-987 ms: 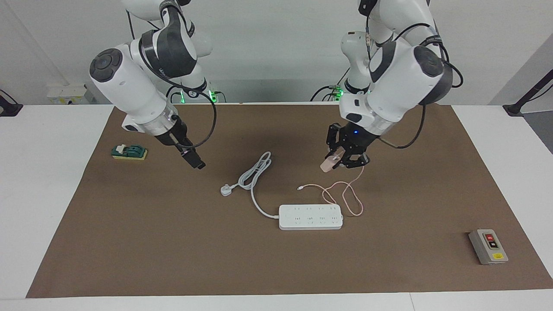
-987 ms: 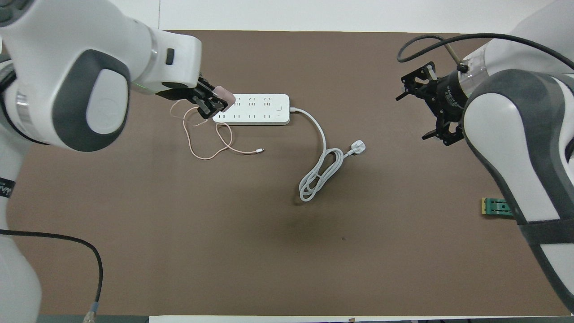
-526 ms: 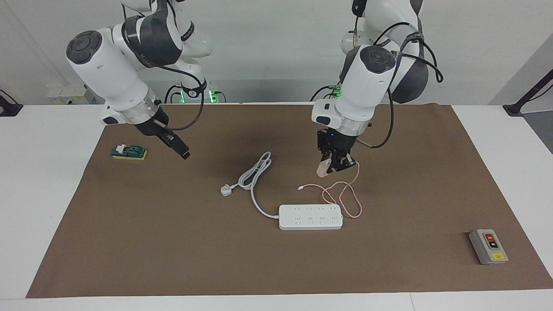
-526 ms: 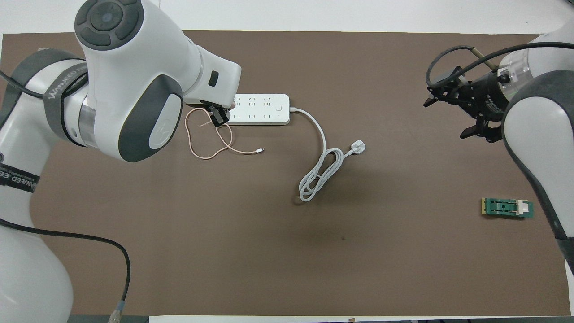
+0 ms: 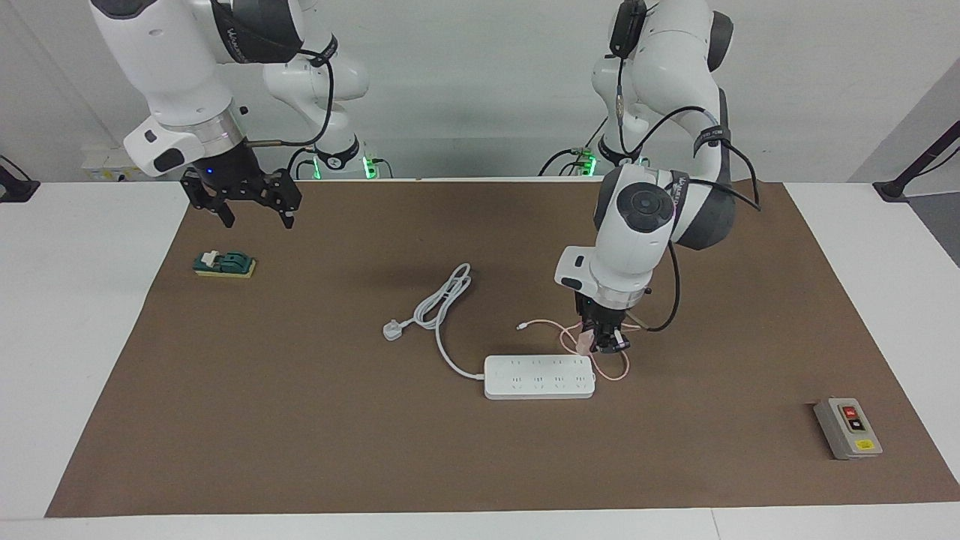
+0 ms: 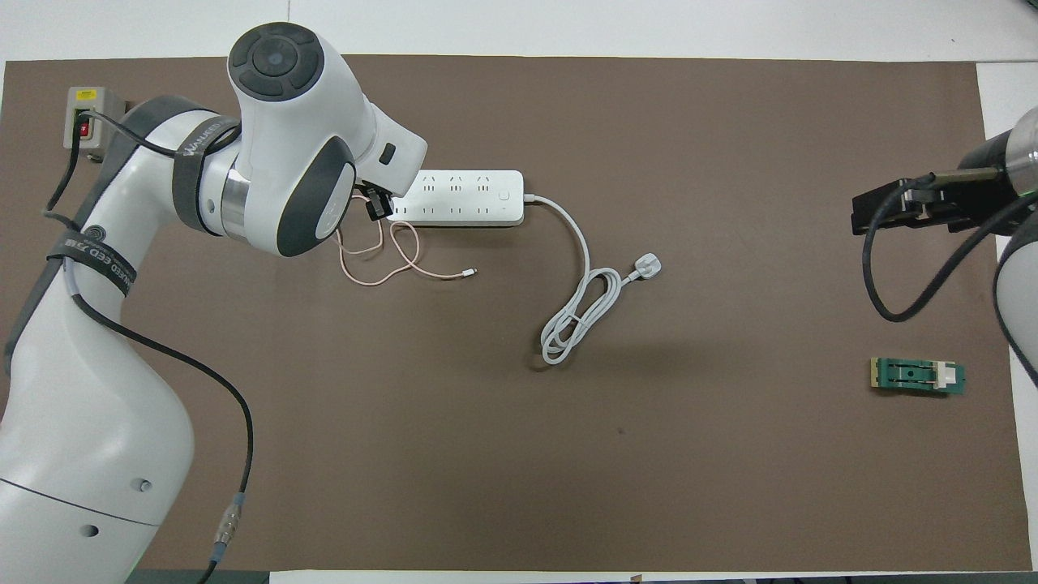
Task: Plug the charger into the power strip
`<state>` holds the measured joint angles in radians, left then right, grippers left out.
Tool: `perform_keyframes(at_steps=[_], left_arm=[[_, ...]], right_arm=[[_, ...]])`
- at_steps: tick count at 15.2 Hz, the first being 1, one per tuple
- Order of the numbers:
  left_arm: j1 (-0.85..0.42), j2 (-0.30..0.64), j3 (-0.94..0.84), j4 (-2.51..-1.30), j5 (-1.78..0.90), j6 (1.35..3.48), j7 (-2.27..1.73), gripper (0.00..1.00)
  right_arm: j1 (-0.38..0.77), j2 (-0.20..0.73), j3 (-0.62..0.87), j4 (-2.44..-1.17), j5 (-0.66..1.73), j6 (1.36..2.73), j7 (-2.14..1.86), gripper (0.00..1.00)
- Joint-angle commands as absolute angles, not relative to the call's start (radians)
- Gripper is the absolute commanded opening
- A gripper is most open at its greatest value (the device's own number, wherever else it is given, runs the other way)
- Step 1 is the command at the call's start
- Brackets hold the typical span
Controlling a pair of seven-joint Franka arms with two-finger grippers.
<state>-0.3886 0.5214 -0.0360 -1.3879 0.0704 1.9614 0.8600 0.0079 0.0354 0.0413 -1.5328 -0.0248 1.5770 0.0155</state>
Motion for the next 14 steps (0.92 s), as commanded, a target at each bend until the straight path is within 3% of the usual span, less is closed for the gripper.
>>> perform_keyframes(at_steps=[1,5,14], left_arm=[[-0.393,0.514,-0.031,-1.455,0.115,2.064,0.877,0.0],[-0.391,0.518,-0.029,-1.479,0.124,2.092,0.879,0.0],[-0.396,0.508,-0.032,-1.545,0.123,2.152,0.882,0.0]], right_arm=[[-0.02,-0.024,0.051,-1.548,-0.051,1.53,-0.101,1.0],[-0.037,-0.055,0.054,-1.572,-0.045,1.431,-0.097,1.0],[-0.037,-0.049,0.052,-1.624,-0.041,1.479,-0.06,1.0]])
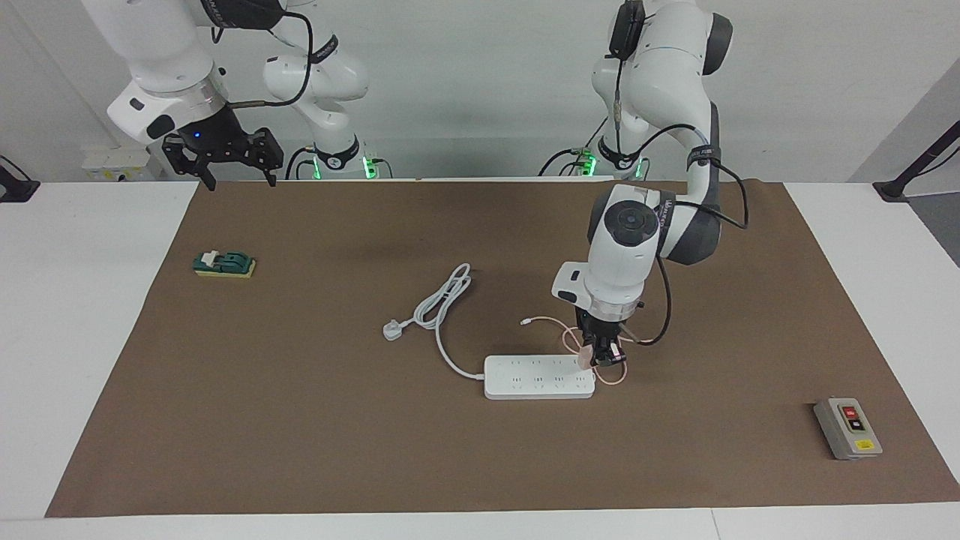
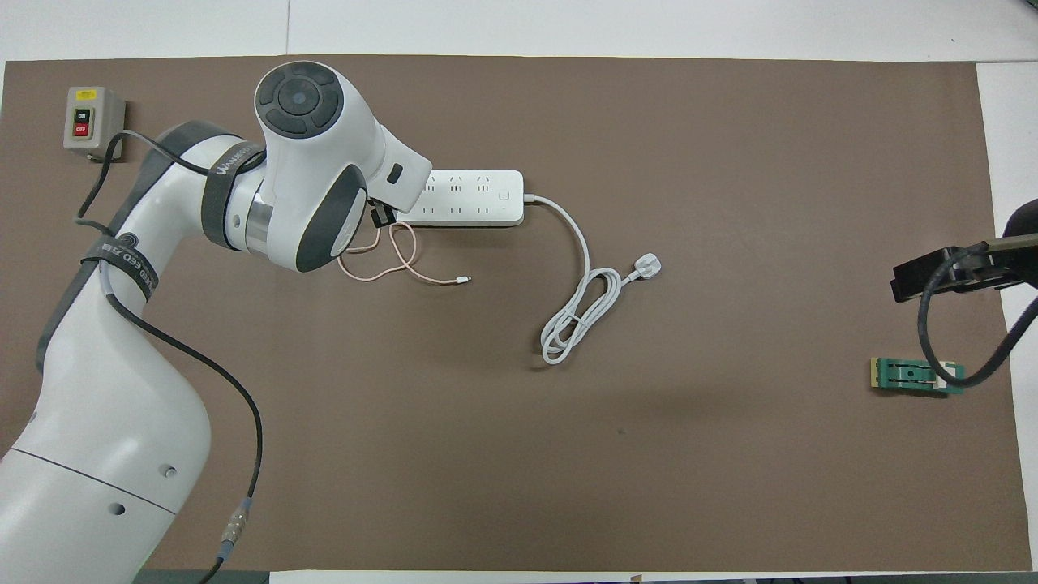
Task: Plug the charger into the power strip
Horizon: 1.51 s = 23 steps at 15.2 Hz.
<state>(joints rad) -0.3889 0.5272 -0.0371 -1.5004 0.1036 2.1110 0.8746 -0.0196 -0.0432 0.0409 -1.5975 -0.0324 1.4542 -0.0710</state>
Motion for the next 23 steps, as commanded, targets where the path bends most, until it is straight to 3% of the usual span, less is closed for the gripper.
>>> perform_keyframes(at_steps=[1,23], left_arm=[[-0.396,0.506,-0.032,-1.549,0.123,2.154,0.882,0.0],[-0.403,0.468,-0.048,-1.68,0.114,2.243,0.914,0.0]], right_arm=[[-0.035,-0.049,0.052,-1.631,-0.041,1.479,-0.054,1.0],[-0.038,-0.052,0.051,-1.631,-0.035,1.494,-0.048,1.0]])
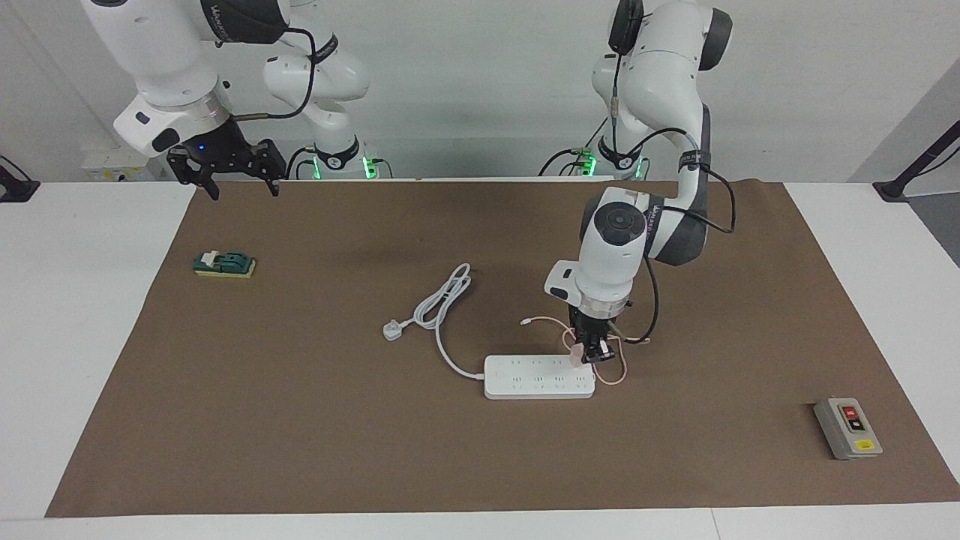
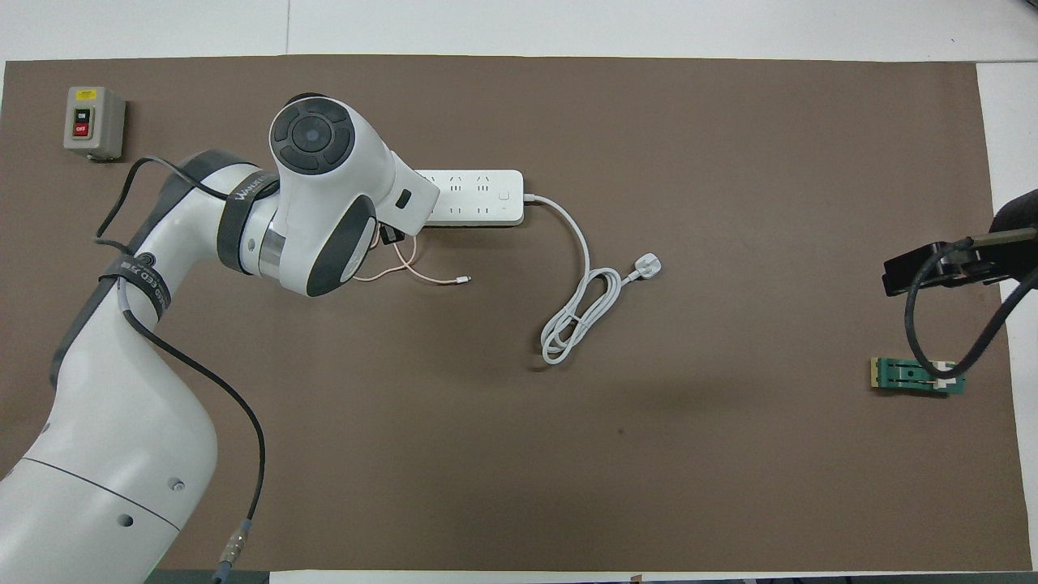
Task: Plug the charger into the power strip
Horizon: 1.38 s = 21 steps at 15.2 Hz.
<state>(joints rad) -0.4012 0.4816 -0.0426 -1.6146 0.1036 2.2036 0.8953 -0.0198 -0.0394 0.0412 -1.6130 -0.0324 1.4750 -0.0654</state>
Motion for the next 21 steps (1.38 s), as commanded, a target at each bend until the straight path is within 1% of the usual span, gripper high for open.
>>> perform_keyframes(at_steps=[1,11,21], left_arm=[[-0.403,0.468,-0.048,-1.68,0.112,2.243,0.916,0.0],[-0.397,0.471,-0.054,-1.677,0.078,2.247,0.92,0.0],[-0.394,0.485,-0.051,-1.661,0.064,2.305,1.084,0.0]], right_arm=[[-0.044,-0.051,0.051,-1.629,-0.035,1.494,-0.048,1.0],[-0.055,-0.052,0.051,-1.631,-0.035,1.488,-0.046,1.0],[-0.055,-0.052,0.051,-1.629,-0.035,1.491,-0.046,1.0]])
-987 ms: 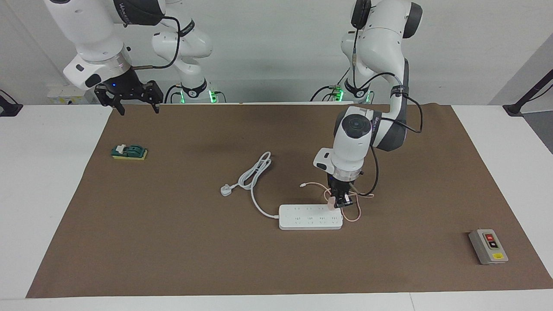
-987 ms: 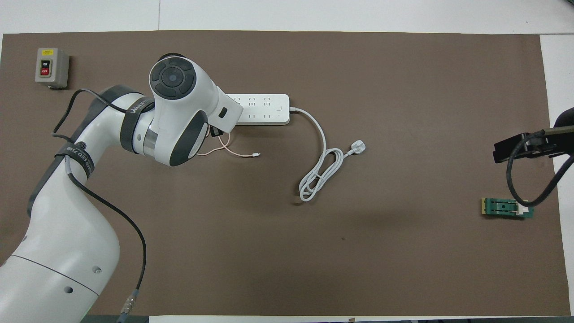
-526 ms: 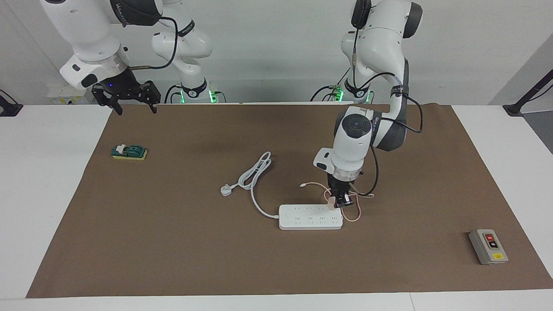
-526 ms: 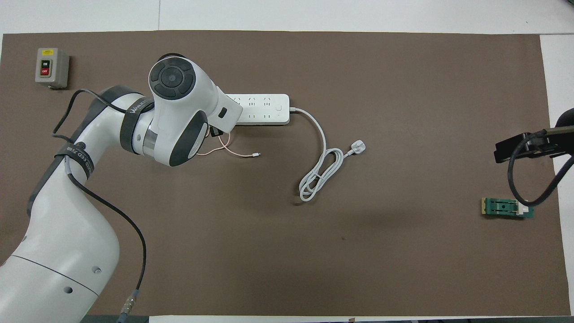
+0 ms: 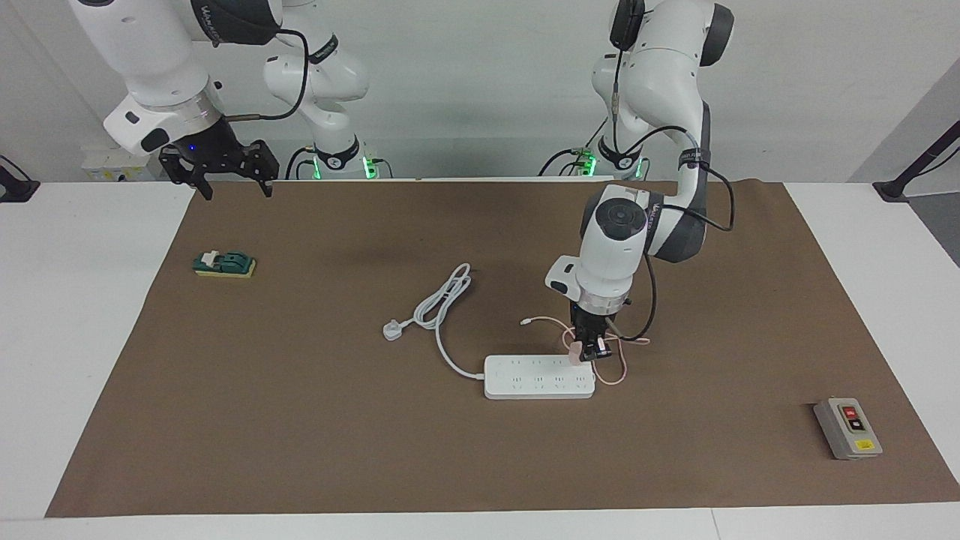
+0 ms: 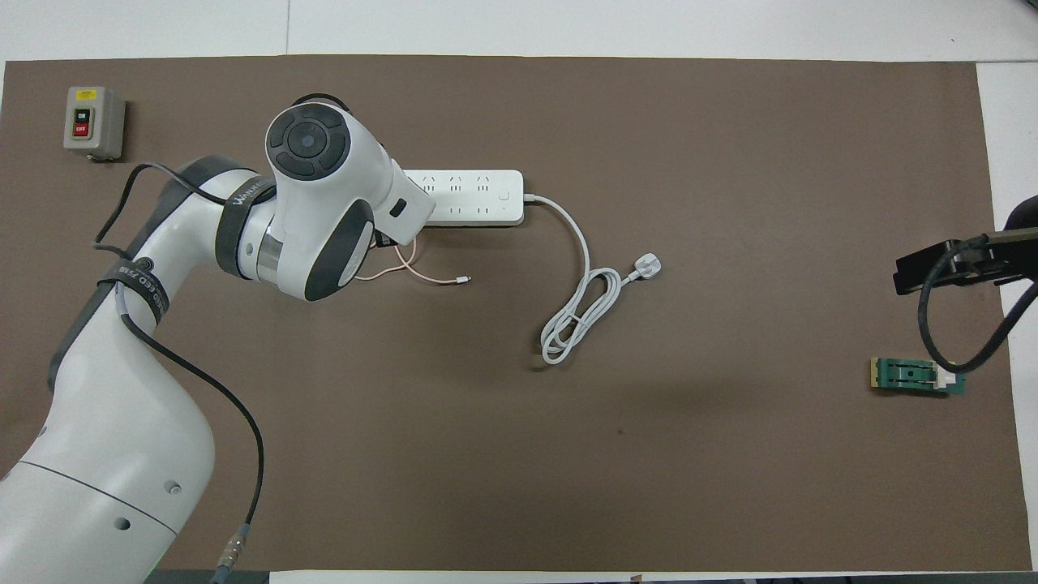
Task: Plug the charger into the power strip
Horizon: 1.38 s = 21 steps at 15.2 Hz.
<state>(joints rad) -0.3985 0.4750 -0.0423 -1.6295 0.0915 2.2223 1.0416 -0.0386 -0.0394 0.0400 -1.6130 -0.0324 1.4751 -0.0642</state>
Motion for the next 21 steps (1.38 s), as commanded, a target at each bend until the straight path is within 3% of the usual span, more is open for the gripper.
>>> perform_keyframes(at_steps=[1,21], left_arm=[[-0.394,0.485,-0.051,-1.661,0.063,2.321,1.113,0.0],[-0.383,0.495,-0.048,-1.643,0.026,2.293,1.189,0.0]], right_arm=[[-0.054,-0.052,0.051,-1.629,-0.035,1.491,-0.046,1.0],[-0.055,-0.052,0.051,-1.629,-0.035,1.491,-0.048,1.0]])
